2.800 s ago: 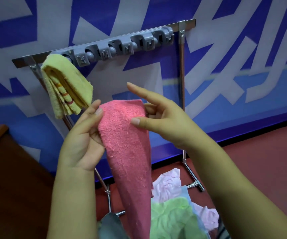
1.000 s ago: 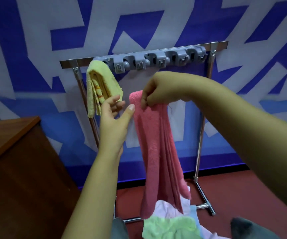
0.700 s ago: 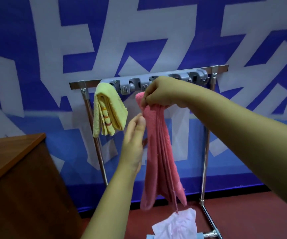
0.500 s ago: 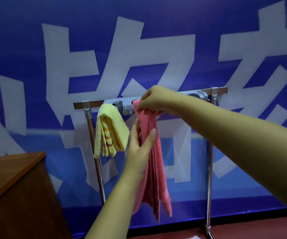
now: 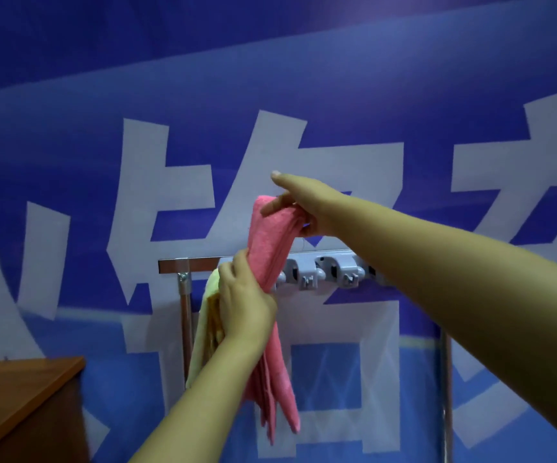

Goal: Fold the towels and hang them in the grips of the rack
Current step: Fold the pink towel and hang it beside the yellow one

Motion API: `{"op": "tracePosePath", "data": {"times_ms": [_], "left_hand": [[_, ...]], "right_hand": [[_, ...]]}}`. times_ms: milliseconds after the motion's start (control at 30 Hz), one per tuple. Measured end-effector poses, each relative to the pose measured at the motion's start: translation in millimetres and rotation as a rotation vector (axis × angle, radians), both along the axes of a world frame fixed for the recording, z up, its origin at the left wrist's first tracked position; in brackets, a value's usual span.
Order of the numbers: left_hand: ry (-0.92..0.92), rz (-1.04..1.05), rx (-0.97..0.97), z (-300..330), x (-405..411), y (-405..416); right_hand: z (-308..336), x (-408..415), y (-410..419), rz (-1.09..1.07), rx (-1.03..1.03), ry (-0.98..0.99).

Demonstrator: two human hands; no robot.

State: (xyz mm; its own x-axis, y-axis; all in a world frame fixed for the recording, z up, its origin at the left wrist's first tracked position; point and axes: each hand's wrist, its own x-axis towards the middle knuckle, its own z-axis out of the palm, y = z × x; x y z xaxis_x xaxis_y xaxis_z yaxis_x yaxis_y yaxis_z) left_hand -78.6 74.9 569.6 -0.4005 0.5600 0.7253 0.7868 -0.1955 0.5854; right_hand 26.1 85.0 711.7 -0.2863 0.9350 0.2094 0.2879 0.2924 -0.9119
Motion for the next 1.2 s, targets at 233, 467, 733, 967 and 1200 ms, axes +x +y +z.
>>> {"op": "tracePosePath", "data": {"times_ms": [233,467,733,967,1200], "left_hand": [[0.14,0.118,-0.051,31,-19,21],[0.304,0.167,-0.094,38,-20,35],[0.663,-0.019,-0.362,42,-18,48],[0.679,-0.164,-0.471,37,-31,41],[0.709,-0.227,-0.521,36,-40,37]], "right_hand": [[6,1,25,0.023,0.113,0.04],[0,12,43,0.019,0.161,0.042],[-31,37,67,-0.257,-0.067,0.2],[-82,68,72,-0.311,-0.203,0.291],[-135,73,38,-0.236,-0.205,0.494]]}}
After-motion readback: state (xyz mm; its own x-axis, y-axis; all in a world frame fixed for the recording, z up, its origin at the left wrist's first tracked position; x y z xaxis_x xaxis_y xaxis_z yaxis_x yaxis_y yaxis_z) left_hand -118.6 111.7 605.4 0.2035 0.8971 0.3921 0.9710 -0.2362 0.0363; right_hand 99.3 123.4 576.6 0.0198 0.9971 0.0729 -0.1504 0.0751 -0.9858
